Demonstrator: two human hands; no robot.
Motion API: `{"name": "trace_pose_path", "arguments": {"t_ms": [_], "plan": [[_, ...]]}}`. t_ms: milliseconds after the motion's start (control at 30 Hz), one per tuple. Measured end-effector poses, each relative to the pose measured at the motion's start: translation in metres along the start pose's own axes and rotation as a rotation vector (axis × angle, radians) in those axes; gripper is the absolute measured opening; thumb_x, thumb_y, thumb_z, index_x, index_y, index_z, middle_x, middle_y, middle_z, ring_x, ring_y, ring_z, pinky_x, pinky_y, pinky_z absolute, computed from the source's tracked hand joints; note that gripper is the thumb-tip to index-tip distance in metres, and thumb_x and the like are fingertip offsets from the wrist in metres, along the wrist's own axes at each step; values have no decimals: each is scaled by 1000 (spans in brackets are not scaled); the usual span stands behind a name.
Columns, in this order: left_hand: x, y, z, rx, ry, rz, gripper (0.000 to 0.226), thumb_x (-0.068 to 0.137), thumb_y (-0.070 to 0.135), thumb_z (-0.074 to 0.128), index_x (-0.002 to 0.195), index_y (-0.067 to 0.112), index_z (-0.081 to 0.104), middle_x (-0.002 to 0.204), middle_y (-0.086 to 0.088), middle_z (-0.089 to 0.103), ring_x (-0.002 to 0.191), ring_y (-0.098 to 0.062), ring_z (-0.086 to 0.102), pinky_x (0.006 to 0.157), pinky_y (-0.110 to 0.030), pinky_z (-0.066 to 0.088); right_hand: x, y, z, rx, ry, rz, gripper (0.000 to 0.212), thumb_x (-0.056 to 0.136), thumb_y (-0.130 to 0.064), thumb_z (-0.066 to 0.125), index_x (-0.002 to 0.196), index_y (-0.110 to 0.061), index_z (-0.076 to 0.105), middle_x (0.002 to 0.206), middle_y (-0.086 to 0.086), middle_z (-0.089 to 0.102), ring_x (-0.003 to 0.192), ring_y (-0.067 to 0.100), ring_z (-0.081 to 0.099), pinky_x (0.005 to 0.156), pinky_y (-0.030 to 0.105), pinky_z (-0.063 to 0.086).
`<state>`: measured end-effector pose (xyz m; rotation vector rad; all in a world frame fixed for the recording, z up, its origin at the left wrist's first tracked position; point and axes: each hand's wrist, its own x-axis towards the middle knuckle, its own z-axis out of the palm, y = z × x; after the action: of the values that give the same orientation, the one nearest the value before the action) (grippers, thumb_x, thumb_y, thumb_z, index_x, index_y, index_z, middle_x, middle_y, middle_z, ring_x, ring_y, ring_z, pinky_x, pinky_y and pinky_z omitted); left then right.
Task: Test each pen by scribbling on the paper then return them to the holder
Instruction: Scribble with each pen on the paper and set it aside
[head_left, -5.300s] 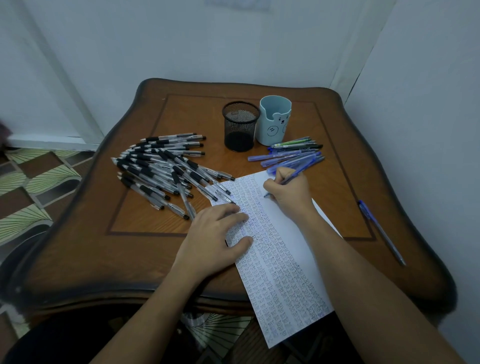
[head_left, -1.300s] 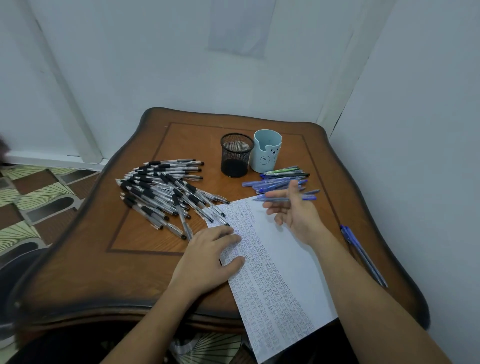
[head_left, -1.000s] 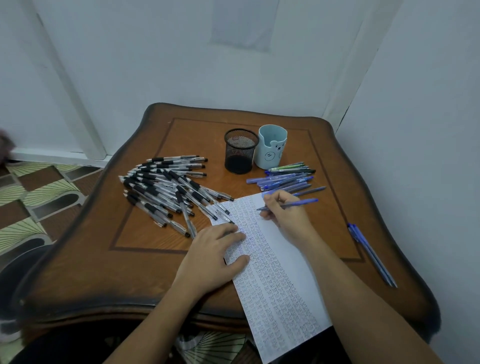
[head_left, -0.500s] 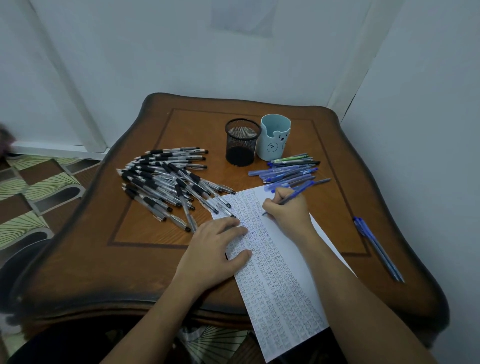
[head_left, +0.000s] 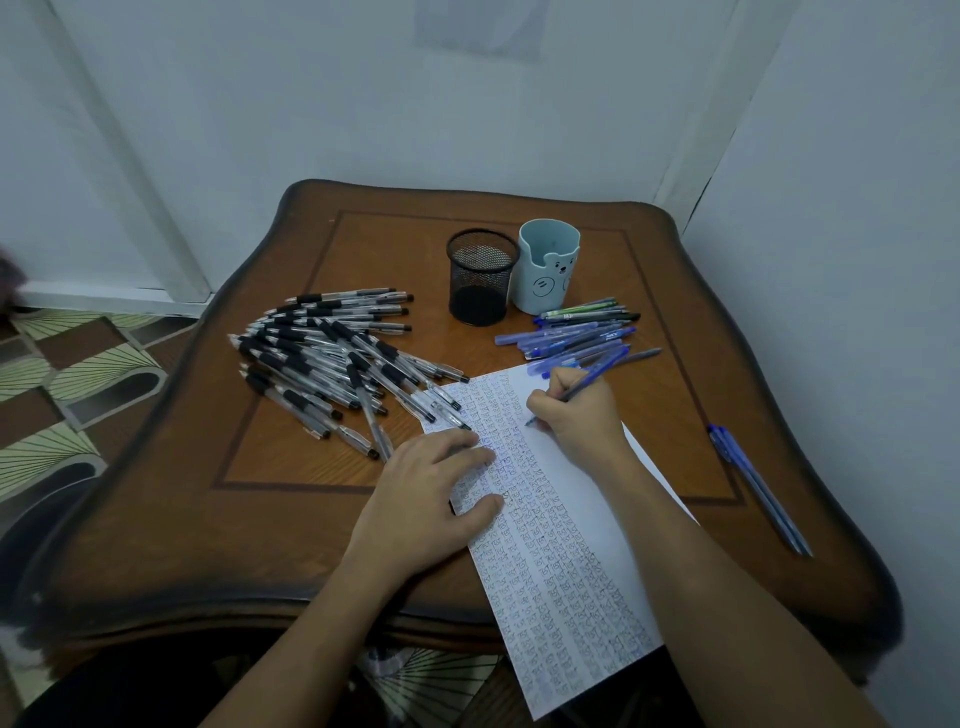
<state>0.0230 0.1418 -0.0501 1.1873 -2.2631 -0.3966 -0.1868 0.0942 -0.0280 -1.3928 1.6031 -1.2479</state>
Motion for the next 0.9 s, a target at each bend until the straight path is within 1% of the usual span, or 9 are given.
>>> {"name": "trace_pose_path", "arguments": {"t_ms": [67,133,233,300,367,533,700,833,900], "plan": [[0,0,0,-1,-3,-4,51,83,60,51,120,29,66,126,11,57,119,-5,47,101,-27,29,0,-1,1,1,4,1,42,79,4,68,54,-15,40,48,-5,40,48,8,54,59,32,49],[0,0,-1,-1,-7,-7,51,83,60,50,121,29,66,127,12,57,119,-4,47,101,-27,28,-1,-2,3,-33,10,-17,43,80,3,69,54,-15,40,46,-9,39,48,6,51,58,31,48],[0,0,-1,2,-10,-6,51,84,60,50,121,29,66,127,11,57,119,-4,46,101,-26,27,0,0,1,-21,32,-10,45,79,3,67,54,-18,37,49,-8,36,50,8,45,59,35,46],[0,1,-1,3,-13,-4,51,84,60,50,121,29,66,127,11,57,119,-4,46,101,-26,27,1,0,0,-2,33,3,46,80,4,67,54,-18,37,50,-8,37,50,7,46,60,36,48],[0,1,-1,4,-16,-7,51,84,60,50,121,29,66,127,11,57,119,-4,46,100,-25,27,0,-1,1,-1,20,-1,45,80,5,67,55,-17,37,48,-10,38,48,4,47,60,35,50],[1,1,-1,1,-17,-13,51,84,61,50,121,30,66,127,12,57,120,-4,47,101,-27,29,-1,-2,2,-38,22,-17,45,79,5,68,54,-16,37,50,-7,37,47,1,46,57,29,47],[1,-1,-1,2,-25,-16,51,84,61,51,122,30,65,127,11,56,119,-7,48,102,-31,34,1,2,1,-1,12,-4,44,78,5,68,54,-16,38,49,-8,38,48,7,48,61,37,51],[1,0,-1,1,-26,-19,52,84,61,50,122,30,65,128,11,56,120,-7,48,103,-33,34,0,3,2,2,30,-18,43,78,6,68,55,-15,37,50,-6,36,48,6,46,59,35,49],[1,0,-1,-1,-22,-17,52,84,61,51,122,29,66,127,11,57,120,-7,49,103,-35,36,1,3,2,-10,40,-23,43,78,6,67,56,-15,37,49,-8,36,48,5,45,59,34,47]]}}
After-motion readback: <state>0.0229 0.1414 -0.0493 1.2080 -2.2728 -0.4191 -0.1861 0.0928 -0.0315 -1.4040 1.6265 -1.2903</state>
